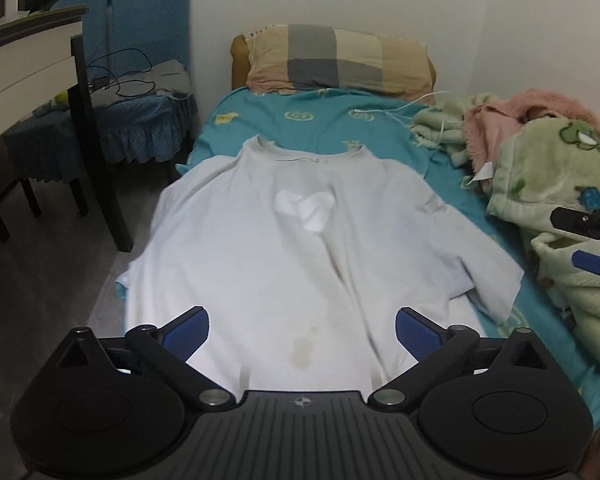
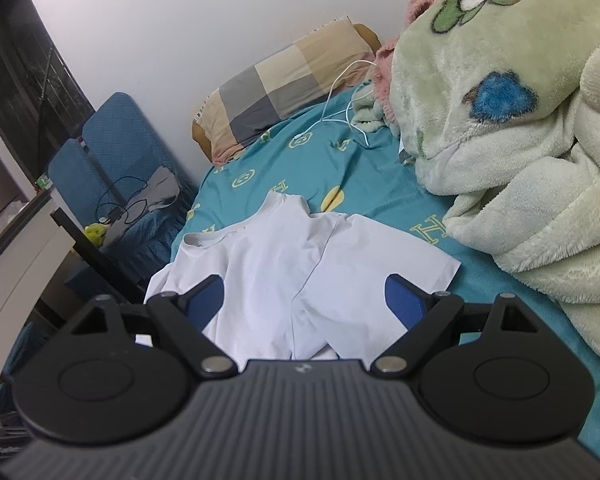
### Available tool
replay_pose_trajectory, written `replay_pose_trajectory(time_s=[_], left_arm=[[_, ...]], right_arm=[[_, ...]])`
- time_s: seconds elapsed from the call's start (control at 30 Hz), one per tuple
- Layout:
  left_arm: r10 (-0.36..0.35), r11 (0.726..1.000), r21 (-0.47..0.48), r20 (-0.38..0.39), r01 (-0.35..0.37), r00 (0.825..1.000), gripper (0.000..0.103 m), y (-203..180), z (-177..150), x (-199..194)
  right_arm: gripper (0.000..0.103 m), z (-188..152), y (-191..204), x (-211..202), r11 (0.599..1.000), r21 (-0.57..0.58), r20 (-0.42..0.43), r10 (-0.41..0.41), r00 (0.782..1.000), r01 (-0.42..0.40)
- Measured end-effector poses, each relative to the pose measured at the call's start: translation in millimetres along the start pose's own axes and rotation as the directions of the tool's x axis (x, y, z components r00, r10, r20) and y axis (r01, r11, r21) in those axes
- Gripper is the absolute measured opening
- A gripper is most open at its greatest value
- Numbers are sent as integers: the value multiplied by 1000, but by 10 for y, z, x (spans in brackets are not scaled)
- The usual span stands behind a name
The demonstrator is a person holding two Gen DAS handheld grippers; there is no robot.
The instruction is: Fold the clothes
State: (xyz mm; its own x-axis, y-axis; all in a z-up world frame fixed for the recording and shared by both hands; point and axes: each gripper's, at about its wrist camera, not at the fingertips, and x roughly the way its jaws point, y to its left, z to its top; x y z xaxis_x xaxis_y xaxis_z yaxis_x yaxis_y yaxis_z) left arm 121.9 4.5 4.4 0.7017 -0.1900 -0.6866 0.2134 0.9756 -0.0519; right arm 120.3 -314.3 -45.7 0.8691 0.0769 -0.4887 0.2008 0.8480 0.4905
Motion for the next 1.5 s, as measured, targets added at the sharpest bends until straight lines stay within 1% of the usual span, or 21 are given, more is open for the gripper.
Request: replay_pose_trajectory(time_s=[0.03, 0.1, 0.2, 0.33, 0.4, 0.5, 0.67, 1.0, 1.2, 1.37, 1.5], left_arm=[[-8, 1000, 3, 11, 7, 1000, 102, -45, -78, 171], [12, 1000, 2, 36, -12, 999, 102, -73, -209, 392], [28, 1000, 1, 57, -29, 998, 103, -64, -358, 511], [39, 999, 17, 49, -40, 998, 103, -60, -459, 609], [44, 999, 4, 58, -44, 997, 103, -41, -456, 543], [34, 999, -22, 69, -32, 997, 103, -5, -447, 469], [34, 999, -40, 86, -31, 996, 103, 25, -442, 344], [30, 998, -54, 97, -25, 995, 103, 43, -459, 251], [20, 998, -67, 95, -13, 995, 103, 58, -469, 234], [15, 997, -75, 93, -8, 996, 103, 74, -469, 225], [14, 997, -80, 93, -6, 996, 103, 81, -470, 213]], right_arm=[[89, -3, 3, 2, 1000, -1, 2, -2, 1000, 2], [89, -7, 4, 10, 1000, -1, 4, -6, 1000, 6], [89, -12, -3, 35, 1000, 0, 2, -19, 1000, 19], [89, -14, 2, 81, 999, -4, -4, -32, 999, 32], [89, -25, 15, 93, 999, -16, -7, -38, 999, 38], [89, -47, 33, 96, 999, -29, -11, -44, 999, 44], [89, -77, 28, 101, 998, -36, -21, -54, 998, 53], [88, -128, -19, 148, 997, -20, -43, -73, 996, 72], [88, -144, -101, 227, 996, 21, -65, -82, 995, 83], [88, -171, -180, 334, 993, 52, -81, -106, 991, 110], [88, -216, -259, 451, 986, 60, -96, -150, 984, 156]])
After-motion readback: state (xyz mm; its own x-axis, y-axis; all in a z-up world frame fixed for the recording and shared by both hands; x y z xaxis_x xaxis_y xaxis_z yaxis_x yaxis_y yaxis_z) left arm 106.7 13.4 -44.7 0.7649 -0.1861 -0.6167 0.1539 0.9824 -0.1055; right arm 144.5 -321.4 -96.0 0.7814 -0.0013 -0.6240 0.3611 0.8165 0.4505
